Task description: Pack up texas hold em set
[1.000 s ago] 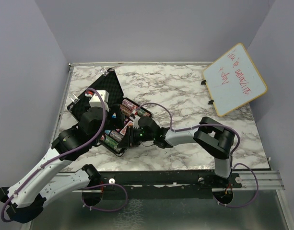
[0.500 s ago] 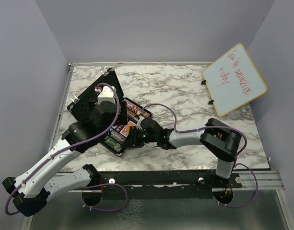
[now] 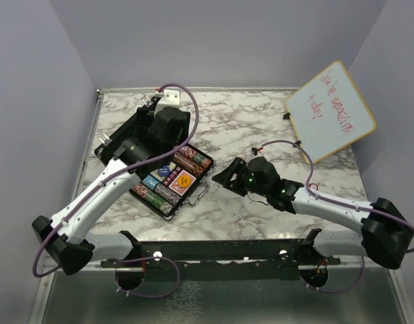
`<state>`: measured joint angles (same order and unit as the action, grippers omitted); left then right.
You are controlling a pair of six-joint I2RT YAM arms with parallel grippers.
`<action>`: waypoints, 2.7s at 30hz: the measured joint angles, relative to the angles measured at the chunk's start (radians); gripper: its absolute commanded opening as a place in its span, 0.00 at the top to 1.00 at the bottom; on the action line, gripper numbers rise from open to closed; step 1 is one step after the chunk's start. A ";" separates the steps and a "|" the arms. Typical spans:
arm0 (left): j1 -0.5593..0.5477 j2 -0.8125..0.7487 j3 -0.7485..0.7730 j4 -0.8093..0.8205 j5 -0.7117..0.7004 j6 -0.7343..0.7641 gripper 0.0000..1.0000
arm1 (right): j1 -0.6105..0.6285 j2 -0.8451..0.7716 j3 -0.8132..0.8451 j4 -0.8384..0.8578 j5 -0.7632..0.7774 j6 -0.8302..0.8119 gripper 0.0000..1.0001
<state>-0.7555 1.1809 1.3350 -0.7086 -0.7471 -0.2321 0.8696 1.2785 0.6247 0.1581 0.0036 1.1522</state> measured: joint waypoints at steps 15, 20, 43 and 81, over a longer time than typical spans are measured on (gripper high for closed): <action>0.381 0.336 0.230 -0.026 0.093 0.146 0.02 | -0.034 -0.331 0.074 -0.519 0.411 -0.096 0.21; 0.401 0.363 0.225 -0.043 0.112 0.160 0.12 | -0.034 -0.332 0.117 -0.564 0.460 -0.134 0.21; 0.378 0.226 0.140 -0.080 0.455 0.103 0.50 | -0.034 -0.356 0.143 -0.636 0.482 -0.150 0.21; 0.258 0.103 -0.435 0.205 0.960 -0.183 0.43 | -0.054 0.087 0.197 -0.319 0.166 -0.327 0.55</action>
<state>-0.4973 1.2835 0.9001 -0.5034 0.2131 -0.4156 0.8158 1.3655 0.8219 -0.1608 0.1699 0.8249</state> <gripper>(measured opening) 0.581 0.461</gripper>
